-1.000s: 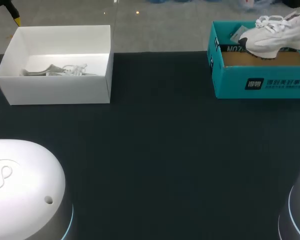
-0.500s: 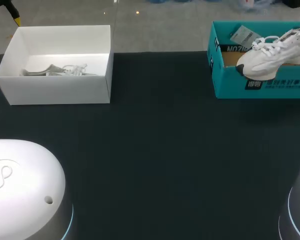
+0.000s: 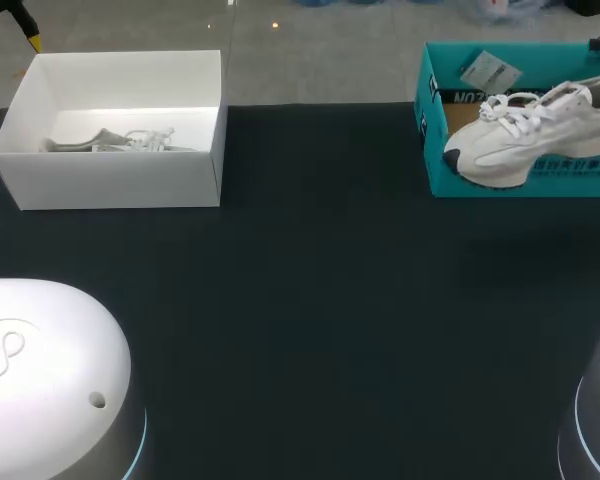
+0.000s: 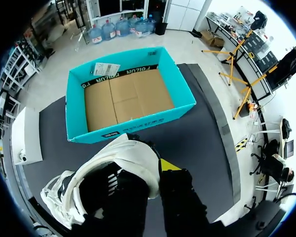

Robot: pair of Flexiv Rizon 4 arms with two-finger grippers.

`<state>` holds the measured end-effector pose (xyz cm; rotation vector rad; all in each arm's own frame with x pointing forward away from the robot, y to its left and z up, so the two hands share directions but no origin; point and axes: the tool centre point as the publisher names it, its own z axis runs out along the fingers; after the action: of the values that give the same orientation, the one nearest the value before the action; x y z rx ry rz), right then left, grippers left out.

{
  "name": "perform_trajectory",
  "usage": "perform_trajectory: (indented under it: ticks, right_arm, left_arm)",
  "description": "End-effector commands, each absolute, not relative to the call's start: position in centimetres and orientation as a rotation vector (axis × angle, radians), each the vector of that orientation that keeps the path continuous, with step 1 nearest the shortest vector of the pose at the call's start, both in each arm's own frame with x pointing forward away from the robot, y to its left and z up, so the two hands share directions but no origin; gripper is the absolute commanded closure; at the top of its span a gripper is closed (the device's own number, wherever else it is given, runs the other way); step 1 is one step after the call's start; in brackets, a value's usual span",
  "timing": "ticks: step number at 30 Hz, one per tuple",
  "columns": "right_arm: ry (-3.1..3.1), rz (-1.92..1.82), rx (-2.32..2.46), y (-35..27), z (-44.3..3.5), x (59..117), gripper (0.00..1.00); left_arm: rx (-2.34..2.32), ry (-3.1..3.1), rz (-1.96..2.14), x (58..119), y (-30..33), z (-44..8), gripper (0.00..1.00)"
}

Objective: Take the shoe out of the shoebox, open the shoe tongue, remove and reinsert the insole, then place the shoe into the shoebox

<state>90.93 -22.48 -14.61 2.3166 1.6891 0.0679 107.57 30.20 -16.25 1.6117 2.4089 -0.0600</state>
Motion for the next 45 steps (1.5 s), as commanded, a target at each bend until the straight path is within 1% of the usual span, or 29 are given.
perform_trajectory:
  ticks: [1, 13, 20, 32, 45]
  right_arm:
    - [1.609, 0.264, 2.134, -20.6, -14.6, 87.4, 1.00]
    - [1.732, 0.279, 2.045, -13.5, -15.2, 80.4, 1.00]
    - [1.834, 0.306, 2.010, -10.5, -15.8, 77.6, 1.00]
    - [1.839, 0.233, 2.130, -8.7, -17.5, 76.7, 1.00]
    - [1.839, 0.233, 2.130, -8.7, -17.5, 76.7, 1.00]
  left_arm:
    - [1.610, 2.409, -0.053, 107.4, 30.2, -16.3, 0.00]
    - [1.610, 2.409, -0.053, 107.4, 30.2, -16.3, 0.00]
    - [1.610, 2.409, -0.053, 107.4, 30.2, -16.3, 0.00]
    - [1.610, 2.409, -0.053, 107.4, 30.2, -16.3, 0.00]
    - [1.610, 2.409, -0.053, 107.4, 30.2, -16.3, 0.00]
